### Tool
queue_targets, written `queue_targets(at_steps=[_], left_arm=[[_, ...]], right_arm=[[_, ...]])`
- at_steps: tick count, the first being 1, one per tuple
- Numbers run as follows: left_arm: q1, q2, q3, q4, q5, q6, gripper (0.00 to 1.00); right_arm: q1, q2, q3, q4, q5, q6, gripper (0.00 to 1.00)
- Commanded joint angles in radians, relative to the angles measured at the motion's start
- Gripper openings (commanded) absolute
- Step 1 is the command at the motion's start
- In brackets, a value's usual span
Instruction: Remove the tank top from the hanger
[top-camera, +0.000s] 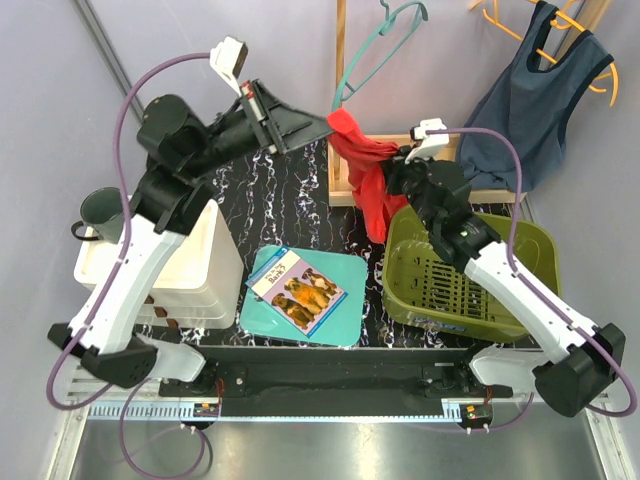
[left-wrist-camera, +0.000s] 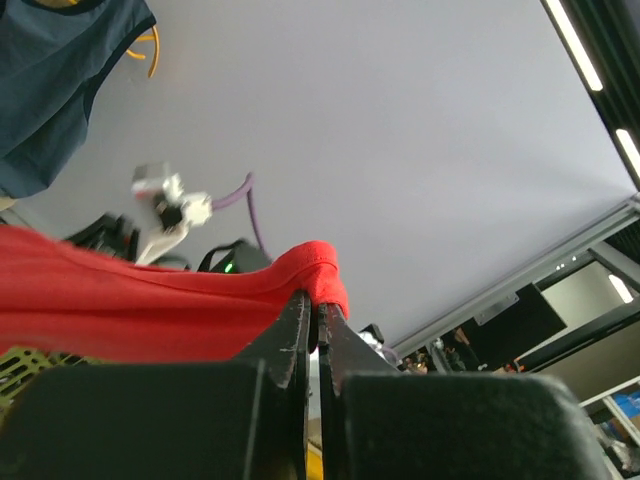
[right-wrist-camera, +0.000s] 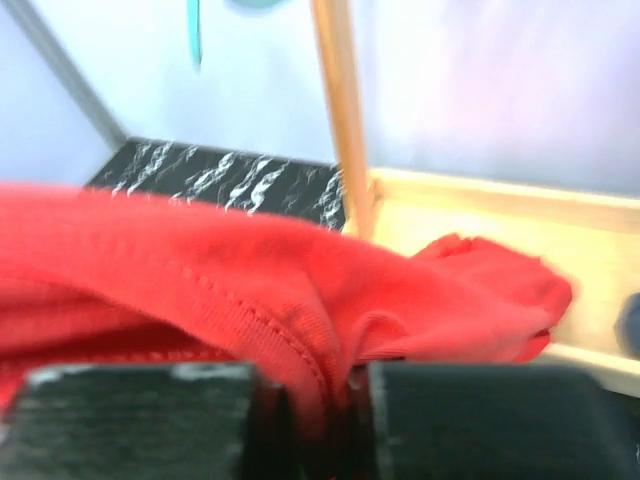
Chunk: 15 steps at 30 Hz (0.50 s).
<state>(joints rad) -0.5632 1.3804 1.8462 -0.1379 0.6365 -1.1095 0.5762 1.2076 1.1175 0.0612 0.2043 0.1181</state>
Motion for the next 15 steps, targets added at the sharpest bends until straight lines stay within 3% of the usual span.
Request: queue_targets(at_steps=[1, 8, 15], left_arm=[[-0.004, -0.128, -0.06, -0.029, 0.011, 0.095, 0.0], [-0.01, -0.152, -0.197, -0.048, 0.008, 0.115, 0.0], [-0.153, 0.018, -0.11, -0.048, 0.012, 0.16, 0.0]], right_arm=[[0.005, -0.088, 0.159, -0.018, 0.116, -0.084, 0.0], [0.005, -0.223, 0.349, -0.207, 0.153, -0.095, 0.0], [0.005, -0.307, 0.562, -0.472, 0.187, -0.064, 0.0]])
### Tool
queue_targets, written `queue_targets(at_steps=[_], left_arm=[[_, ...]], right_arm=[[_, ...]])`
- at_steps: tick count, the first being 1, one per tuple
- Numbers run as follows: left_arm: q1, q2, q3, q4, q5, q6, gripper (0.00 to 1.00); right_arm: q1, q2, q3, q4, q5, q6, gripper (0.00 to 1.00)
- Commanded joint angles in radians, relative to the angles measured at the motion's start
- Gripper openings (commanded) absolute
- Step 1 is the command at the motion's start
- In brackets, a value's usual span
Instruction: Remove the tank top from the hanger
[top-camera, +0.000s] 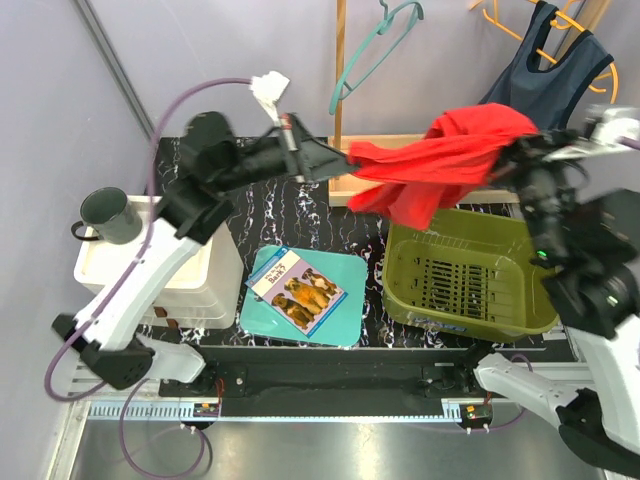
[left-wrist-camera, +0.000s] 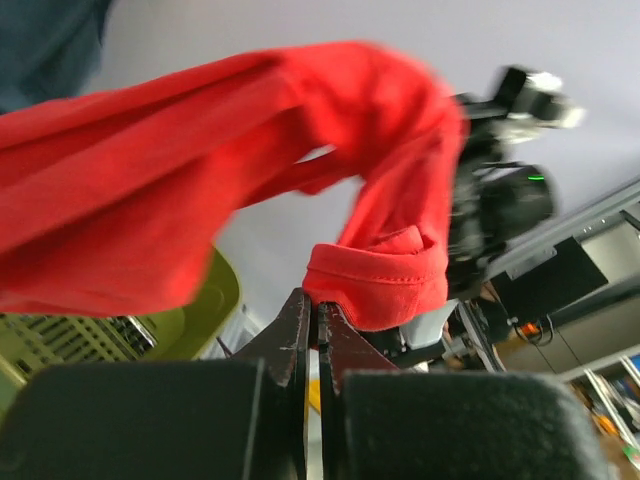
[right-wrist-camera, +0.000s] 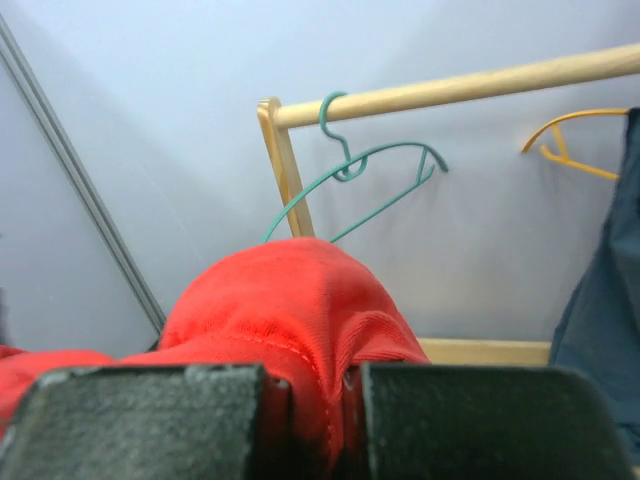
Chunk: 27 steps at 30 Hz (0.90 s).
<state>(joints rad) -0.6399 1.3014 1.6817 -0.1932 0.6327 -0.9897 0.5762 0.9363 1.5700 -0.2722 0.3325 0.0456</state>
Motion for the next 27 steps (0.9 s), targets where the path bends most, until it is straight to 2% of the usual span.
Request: queue_targets(at_steps=[1, 6, 11, 22, 27], left_arm=[[-0.113, 0.123, 0.079, 0.006, 0.01, 0.043, 0.0], [-0.178, 0.239, 0.138, 0.006, 0.009, 0.042, 0.0], [-0.204, 0.302, 0.13, 0.006, 0.001, 0.048, 0.0], [-0.233, 0.383, 0.171, 0.006, 0.012, 0.034, 0.0], [-0.241, 0.429, 0.197, 0.006, 0.028, 0.02, 0.0]], right_arm=[[0.005, -0.042, 0.128, -0.16, 0.065, 0.008, 0.0], [0.005, -0.094, 0.162, -0.286, 0.137, 0.004, 0.0], [0.005, -0.137, 0.16, -0.332, 0.232, -0.026, 0.0], [0.005, -0.117, 0.363, -0.369, 0.415, -0.262, 0.0], [0.005, -0.158, 0.259, -0.378, 0.413, -0.225, 0.0]])
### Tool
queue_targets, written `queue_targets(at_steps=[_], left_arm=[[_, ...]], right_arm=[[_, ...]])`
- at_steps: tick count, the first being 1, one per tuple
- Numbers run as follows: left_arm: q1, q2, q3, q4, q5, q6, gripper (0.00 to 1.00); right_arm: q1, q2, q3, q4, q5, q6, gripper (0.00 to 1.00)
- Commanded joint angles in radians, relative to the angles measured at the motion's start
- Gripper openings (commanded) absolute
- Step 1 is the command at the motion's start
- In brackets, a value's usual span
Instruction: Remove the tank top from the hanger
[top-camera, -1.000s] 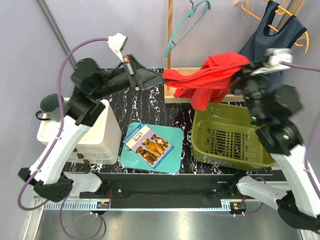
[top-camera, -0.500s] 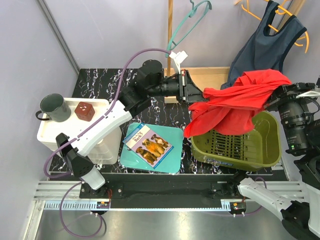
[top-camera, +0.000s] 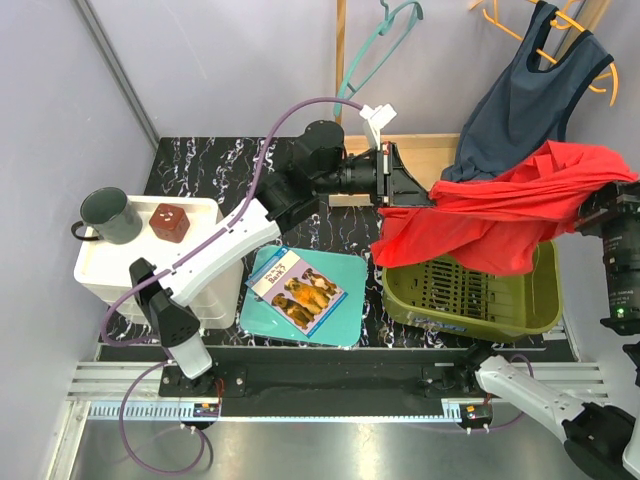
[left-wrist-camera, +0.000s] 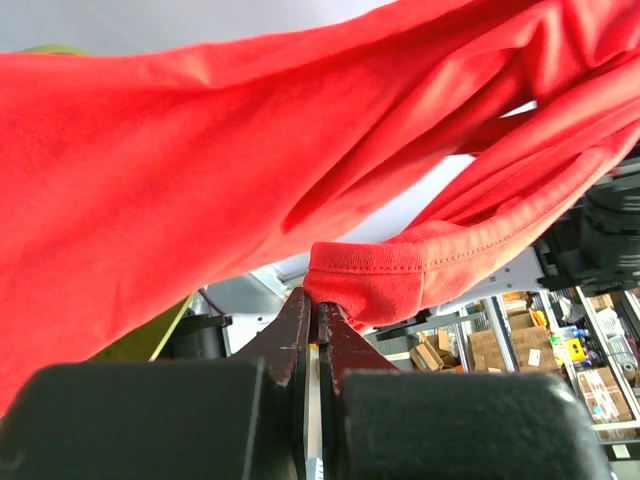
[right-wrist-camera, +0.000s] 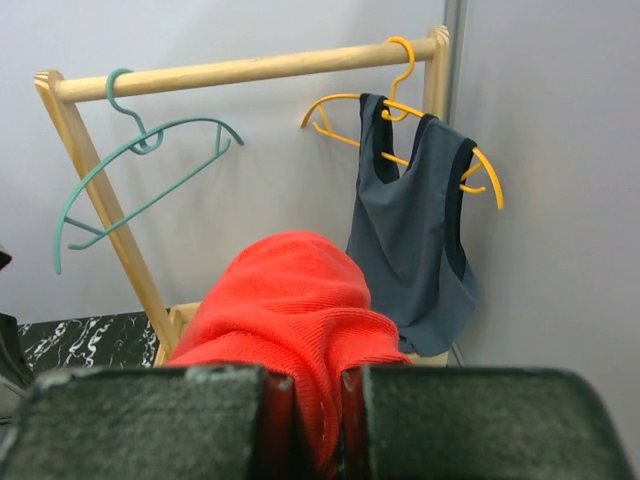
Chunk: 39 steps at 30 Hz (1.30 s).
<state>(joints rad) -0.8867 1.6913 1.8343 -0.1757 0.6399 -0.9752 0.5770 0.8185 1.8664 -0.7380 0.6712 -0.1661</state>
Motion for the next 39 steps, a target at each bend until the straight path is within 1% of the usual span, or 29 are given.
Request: queue_targets(at_steps=[1, 4, 7, 14, 18, 22, 26, 30, 39], left_arm=[[0.005, 0.045, 0.046, -0.011, 0.023, 0.0, 0.0], [0.003, 0.061, 0.048, -0.018, 0.027, 0.0, 0.0], [0.005, 0.067, 0.045, -0.042, 0.027, 0.013, 0.0], [0.003, 0.085, 0.043, -0.079, 0.023, 0.03, 0.0], [0.003, 0.097, 0.048, -0.087, 0.029, 0.03, 0.0], [0.003, 0.099, 0.051, -0.087, 0.03, 0.03, 0.0], [0.0, 0.111, 0.065, -0.085, 0.034, 0.023, 0.0], [-0.006, 0.125, 0.08, -0.087, 0.04, 0.018, 0.0], [-0.018, 0.131, 0.077, -0.09, 0.034, 0.013, 0.0]], right_arm=[[0.004, -0.05, -0.067, 0.083, 0.074, -0.001, 0.0], [0.004, -0.094, -0.197, 0.065, 0.083, 0.057, 0.0], [0.004, -0.119, -0.219, 0.026, 0.106, 0.086, 0.0], [0.004, -0.116, -0.196, -0.004, 0.234, 0.021, 0.0], [0.003, -0.122, -0.144, -0.001, 0.306, -0.05, 0.0], [0.004, -0.151, -0.095, -0.006, 0.298, -0.096, 0.0], [0.004, -0.159, -0.084, -0.031, 0.324, -0.092, 0.0], [0.004, -0.171, -0.114, -0.064, 0.315, -0.046, 0.0], [0.004, -0.208, -0.156, -0.067, 0.338, -0.112, 0.0]])
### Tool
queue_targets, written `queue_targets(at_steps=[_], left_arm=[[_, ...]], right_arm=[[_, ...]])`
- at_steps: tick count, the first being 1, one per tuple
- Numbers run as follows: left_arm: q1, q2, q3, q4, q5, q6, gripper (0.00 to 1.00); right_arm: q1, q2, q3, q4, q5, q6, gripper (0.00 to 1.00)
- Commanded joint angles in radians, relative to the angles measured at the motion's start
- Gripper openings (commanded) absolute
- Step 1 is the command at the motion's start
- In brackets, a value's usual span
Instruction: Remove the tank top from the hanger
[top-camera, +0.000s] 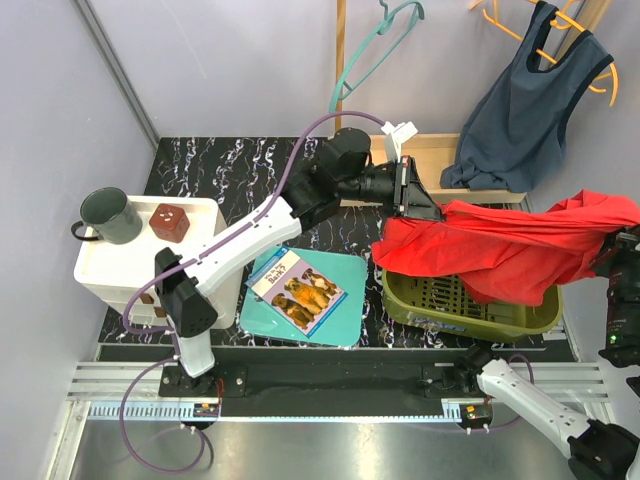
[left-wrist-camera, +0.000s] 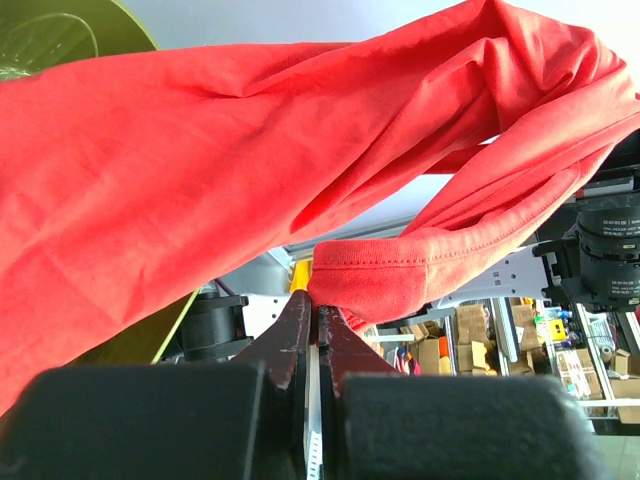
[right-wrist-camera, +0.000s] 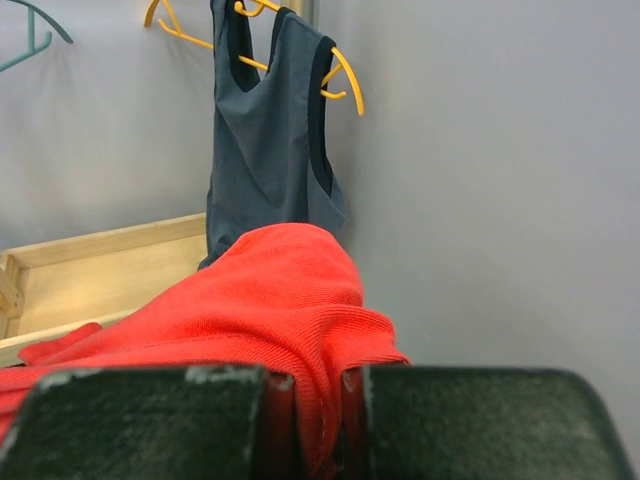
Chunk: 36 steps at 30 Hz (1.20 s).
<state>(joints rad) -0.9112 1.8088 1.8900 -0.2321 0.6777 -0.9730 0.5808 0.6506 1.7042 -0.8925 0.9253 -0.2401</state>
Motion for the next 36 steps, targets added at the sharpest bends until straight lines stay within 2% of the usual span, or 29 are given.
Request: queue_targets(at_steps=[1, 12, 15, 20, 25, 29, 32, 36], left_arm=[[0.008, 0.014, 0.021, -0.033, -0.007, 0.011, 0.01], [-0.029, 0.092, 0.083, -0.033, -0.004, -0.006, 0.0], [-0.038, 0.104, 0.089, -0.033, -0.006, -0.009, 0.0], [-0.038, 0.098, 0.074, -0.039, -0.026, 0.003, 0.0], [-0.006, 0.067, -0.006, -0.079, -0.085, 0.031, 0.0], [0.04, 0.04, -0.051, -0.205, -0.205, 0.103, 0.0], [0.051, 0.082, 0.035, -0.373, -0.297, 0.218, 0.01], [0.052, 0.109, 0.095, -0.458, -0.339, 0.273, 0.03]], right_arm=[[0.001, -0.049, 0.005, 0.087, 0.092, -0.041, 0.0], [0.005, -0.158, -0.006, 0.095, 0.21, -0.108, 0.0], [0.007, -0.183, -0.035, 0.081, 0.201, -0.068, 0.0], [0.007, -0.174, -0.087, 0.024, 0.152, 0.082, 0.0], [0.007, -0.103, -0.167, -0.043, -0.04, 0.336, 0.0], [0.007, -0.043, -0.28, -0.065, -0.17, 0.517, 0.0], [0.007, -0.013, -0.353, -0.092, -0.25, 0.649, 0.0], [0.007, 0.007, -0.448, -0.152, -0.388, 0.82, 0.0]])
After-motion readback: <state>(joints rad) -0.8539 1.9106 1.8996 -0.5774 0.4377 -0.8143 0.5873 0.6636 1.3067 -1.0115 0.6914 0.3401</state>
